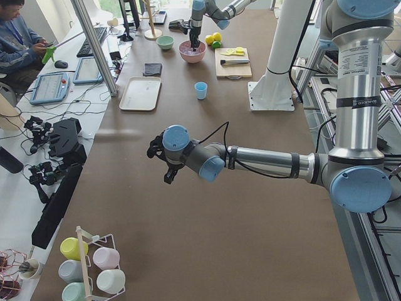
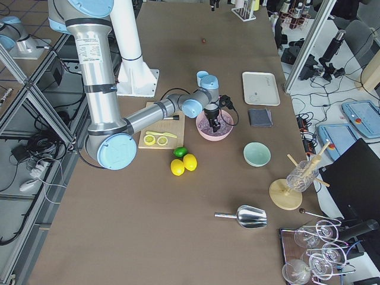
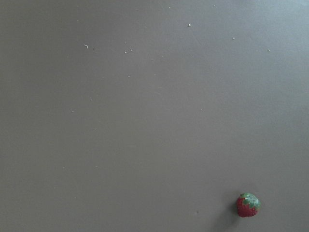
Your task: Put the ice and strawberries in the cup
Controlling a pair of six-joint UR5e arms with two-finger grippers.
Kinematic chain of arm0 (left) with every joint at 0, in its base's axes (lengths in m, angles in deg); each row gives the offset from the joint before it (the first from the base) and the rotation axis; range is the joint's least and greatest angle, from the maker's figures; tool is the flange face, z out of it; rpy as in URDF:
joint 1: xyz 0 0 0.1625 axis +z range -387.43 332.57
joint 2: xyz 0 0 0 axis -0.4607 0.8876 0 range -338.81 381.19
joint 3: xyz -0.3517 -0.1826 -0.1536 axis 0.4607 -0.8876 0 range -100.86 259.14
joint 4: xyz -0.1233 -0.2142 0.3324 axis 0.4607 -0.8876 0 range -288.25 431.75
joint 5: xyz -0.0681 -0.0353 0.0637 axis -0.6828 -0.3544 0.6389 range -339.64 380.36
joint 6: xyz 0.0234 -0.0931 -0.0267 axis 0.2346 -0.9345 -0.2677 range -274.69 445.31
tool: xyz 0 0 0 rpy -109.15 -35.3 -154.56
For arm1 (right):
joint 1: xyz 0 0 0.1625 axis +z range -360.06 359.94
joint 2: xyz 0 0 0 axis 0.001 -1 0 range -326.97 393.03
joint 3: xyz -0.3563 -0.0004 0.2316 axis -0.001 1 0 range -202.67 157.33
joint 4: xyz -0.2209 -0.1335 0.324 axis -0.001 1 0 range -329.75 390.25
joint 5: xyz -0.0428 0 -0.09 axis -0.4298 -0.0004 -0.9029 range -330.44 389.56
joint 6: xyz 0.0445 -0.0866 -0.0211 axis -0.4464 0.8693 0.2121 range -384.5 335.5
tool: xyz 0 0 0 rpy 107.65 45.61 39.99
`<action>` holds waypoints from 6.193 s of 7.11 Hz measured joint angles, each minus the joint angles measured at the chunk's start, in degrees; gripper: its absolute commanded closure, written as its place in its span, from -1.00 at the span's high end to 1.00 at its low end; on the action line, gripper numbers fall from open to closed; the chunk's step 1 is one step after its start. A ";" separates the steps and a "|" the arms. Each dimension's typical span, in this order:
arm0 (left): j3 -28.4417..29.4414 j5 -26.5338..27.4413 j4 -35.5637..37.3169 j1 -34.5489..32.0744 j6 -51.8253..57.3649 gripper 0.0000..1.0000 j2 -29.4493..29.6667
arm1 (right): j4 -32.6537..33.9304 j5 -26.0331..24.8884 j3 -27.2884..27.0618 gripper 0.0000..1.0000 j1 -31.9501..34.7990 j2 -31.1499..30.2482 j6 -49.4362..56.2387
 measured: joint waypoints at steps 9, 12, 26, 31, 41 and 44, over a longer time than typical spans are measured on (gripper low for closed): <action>0.04 -0.08 0.00 0.63 -0.90 0.97 0.20 | 11.20 4.10 -5.28 -1.00 -0.40 13.21 -27.55; 0.05 -0.03 0.00 0.87 -1.60 0.97 0.54 | 19.84 -8.27 -4.11 -1.00 -12.24 25.93 -56.69; -0.26 -0.12 -4.74 4.03 -13.25 1.00 9.38 | 24.09 -1.55 -6.01 1.00 -2.43 20.97 -30.32; -0.49 5.72 -5.77 10.20 -22.00 0.99 10.48 | 24.23 15.59 -8.07 1.00 29.93 -5.25 21.40; 0.62 22.00 -11.68 23.51 -28.02 0.96 1.85 | 24.29 21.63 -2.92 1.00 48.08 -24.06 36.81; -0.39 28.09 -13.87 30.19 -32.72 0.85 0.00 | 24.31 21.62 -2.89 1.00 48.09 -24.17 36.81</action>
